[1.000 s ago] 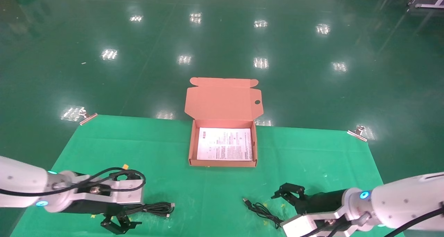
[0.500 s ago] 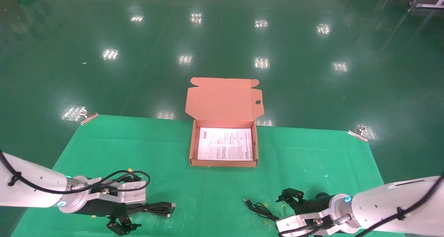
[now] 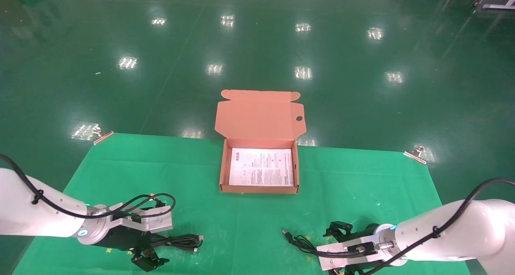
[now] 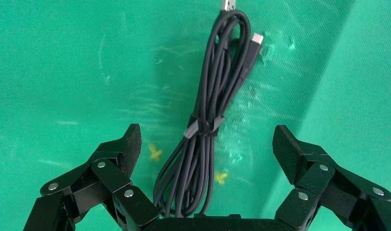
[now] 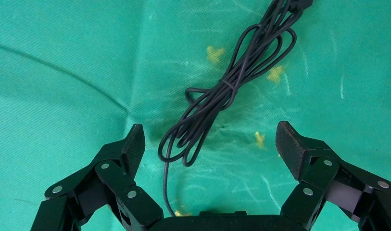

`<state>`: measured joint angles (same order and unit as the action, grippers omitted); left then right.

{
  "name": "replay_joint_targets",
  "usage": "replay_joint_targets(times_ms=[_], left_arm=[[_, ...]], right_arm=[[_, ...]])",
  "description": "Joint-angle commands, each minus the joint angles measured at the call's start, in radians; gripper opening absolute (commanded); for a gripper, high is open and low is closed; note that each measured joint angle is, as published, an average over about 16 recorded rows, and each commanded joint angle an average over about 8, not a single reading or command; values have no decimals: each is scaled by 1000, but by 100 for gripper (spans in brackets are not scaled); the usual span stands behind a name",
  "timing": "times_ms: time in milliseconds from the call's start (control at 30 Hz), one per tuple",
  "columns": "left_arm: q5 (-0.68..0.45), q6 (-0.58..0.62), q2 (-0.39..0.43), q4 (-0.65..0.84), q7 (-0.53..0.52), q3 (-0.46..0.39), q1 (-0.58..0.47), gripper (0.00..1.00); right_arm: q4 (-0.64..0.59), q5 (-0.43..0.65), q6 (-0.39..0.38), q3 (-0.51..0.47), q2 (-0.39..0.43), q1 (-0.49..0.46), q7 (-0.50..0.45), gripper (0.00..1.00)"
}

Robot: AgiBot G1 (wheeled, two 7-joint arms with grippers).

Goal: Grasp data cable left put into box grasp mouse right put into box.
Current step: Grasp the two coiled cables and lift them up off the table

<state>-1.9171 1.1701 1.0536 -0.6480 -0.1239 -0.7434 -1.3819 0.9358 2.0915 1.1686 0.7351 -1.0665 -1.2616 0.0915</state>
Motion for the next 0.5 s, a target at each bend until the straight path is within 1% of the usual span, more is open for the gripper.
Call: replay_joint_targets(times_ms=[33, 67, 100, 167, 200, 500], left_arm=[[5, -9, 10, 37, 15, 2, -3, 60], [6, -12, 12, 47, 17, 3, -4, 48], [7, -14, 14, 54, 19, 3, -4, 35], [7, -18, 16, 64, 22, 3, -5, 10], [8, -18, 16, 65, 22, 4, -5, 0], [8, -13, 12, 45, 16, 4, -4, 0]], right_arm=[[-26, 5, -6, 1, -11, -6, -2, 19], [-31, 6, -7, 2, -14, -7, -1, 6], [-35, 7, -8, 2, -15, -8, -1, 0], [-40, 8, -10, 3, -18, -9, 0, 0], [-40, 8, -10, 3, -18, -10, 0, 0], [-30, 6, -7, 2, -13, -8, -1, 0]])
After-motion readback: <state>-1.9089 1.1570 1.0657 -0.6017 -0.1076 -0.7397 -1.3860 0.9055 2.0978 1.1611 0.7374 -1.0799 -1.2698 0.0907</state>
